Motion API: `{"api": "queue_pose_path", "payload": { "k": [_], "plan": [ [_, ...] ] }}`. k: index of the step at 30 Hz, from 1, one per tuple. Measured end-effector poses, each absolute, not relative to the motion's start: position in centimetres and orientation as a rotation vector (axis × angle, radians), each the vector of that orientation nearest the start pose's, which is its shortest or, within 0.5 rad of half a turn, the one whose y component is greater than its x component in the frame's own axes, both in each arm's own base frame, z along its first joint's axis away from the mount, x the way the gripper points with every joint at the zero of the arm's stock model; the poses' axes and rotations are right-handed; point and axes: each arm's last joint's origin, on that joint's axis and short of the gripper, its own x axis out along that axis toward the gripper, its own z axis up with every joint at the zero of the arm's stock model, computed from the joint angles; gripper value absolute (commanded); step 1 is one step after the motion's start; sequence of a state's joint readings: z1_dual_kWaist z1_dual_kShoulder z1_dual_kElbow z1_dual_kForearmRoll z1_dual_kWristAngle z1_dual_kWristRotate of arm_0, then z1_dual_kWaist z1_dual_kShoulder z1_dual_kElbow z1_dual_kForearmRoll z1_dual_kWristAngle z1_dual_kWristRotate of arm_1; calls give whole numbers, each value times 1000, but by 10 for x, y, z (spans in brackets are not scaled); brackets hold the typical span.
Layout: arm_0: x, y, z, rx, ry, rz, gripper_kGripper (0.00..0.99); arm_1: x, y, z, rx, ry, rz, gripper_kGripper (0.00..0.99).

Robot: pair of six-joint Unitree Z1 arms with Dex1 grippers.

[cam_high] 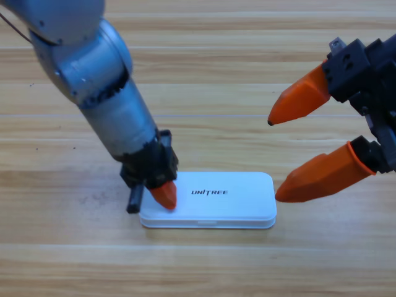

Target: Clean up eraser and pencils

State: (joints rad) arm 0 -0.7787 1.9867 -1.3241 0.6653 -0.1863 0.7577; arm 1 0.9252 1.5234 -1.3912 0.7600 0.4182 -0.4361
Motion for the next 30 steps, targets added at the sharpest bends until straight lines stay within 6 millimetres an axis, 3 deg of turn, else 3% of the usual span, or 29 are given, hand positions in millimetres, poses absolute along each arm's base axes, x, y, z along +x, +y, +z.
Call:
{"api": "queue_pose_path", "payload": {
  "k": [2, 4, 5, 7, 8, 10, 13, 19, 30],
  "plan": [
    [255, -265, 241, 991, 948, -1299, 0, 152, 235, 391, -582, 647, 1441, 945],
    [249, -258, 275, 987, 918, -1294, 0, 152, 235, 391, -582, 648, 1440, 946],
    [246, -256, 296, 980, 890, -1293, 101, 152, 235, 391, -582, 648, 1440, 946],
    [238, -249, 338, 957, 816, -1295, 830, 152, 235, 391, -582, 648, 1440, 946],
    [232, -243, 354, 949, 788, -1296, 974, 152, 235, 391, -582, 648, 1440, 946],
    [217, -229, 379, 939, 742, -1291, 990, 152, 235, 391, -582, 648, 1440, 946],
    [194, -208, 391, 922, 717, -1300, 990, 152, 235, 391, -580, 649, 1440, 946],
    [156, -177, 386, 840, 704, -1388, 990, 152, 235, 391, -579, 650, 1439, 959],
    [121, -136, 379, 783, 526, -1205, 990, 152, 235, 391, -578, 650, 1439, 959]
  ]
}}
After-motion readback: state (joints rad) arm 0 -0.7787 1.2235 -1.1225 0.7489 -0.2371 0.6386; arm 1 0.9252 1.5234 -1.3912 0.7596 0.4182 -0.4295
